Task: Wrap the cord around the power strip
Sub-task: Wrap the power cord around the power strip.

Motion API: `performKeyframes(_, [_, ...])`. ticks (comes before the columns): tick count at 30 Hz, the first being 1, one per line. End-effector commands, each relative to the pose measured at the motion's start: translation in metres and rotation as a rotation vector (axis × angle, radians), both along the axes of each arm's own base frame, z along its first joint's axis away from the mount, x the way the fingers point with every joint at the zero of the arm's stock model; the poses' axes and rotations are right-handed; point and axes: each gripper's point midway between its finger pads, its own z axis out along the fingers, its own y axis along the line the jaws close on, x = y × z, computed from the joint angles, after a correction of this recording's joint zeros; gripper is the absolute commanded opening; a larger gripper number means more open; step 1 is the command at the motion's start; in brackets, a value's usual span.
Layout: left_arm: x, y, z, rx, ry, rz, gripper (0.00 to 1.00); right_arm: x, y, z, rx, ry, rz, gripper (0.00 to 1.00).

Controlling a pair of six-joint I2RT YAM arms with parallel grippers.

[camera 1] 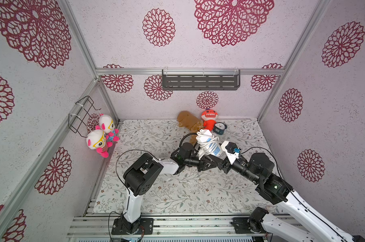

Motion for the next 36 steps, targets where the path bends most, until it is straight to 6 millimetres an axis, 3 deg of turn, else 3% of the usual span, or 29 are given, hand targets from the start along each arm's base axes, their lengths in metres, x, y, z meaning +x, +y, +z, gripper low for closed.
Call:
performKeyframes(1, [0.001,0.002,-0.022,0.049,0.026,0.037,0.21,-0.004,-0.011,0.062,0.103,-0.155,-0.031,0.00])
performKeyframes(5, [-0.002,0.009,-0.036,0.103,0.035,0.050,0.19,-0.001,-0.014,0.064,0.084,-0.156,-0.053,0.00])
performKeyframes(9, [-0.008,0.019,-0.048,0.172,0.043,0.064,0.08,0.004,-0.024,0.062,0.062,-0.138,-0.099,0.00])
performKeyframes(10, [-0.009,0.022,-0.032,0.165,0.014,0.072,0.05,0.006,-0.027,0.060,0.049,-0.128,-0.112,0.00])
performKeyframes(13, [-0.013,0.037,-0.024,0.214,-0.030,0.117,0.00,0.013,-0.038,0.054,0.016,-0.098,-0.168,0.00])
performKeyframes(19, [-0.015,0.084,-0.023,0.382,-0.140,0.286,0.00,0.023,-0.067,0.049,-0.011,-0.059,-0.262,0.00])
performKeyframes(24, [-0.006,0.119,-0.010,0.483,-0.239,0.426,0.00,0.025,-0.066,0.034,-0.026,0.019,-0.232,0.00])
performKeyframes(29, [0.019,0.169,0.003,0.630,-0.339,0.667,0.00,0.018,-0.060,0.029,-0.032,0.033,-0.176,0.00])
performKeyframes(36, [0.028,0.193,0.006,0.686,-0.339,0.743,0.00,0.019,-0.057,0.024,-0.043,0.069,-0.157,0.00])
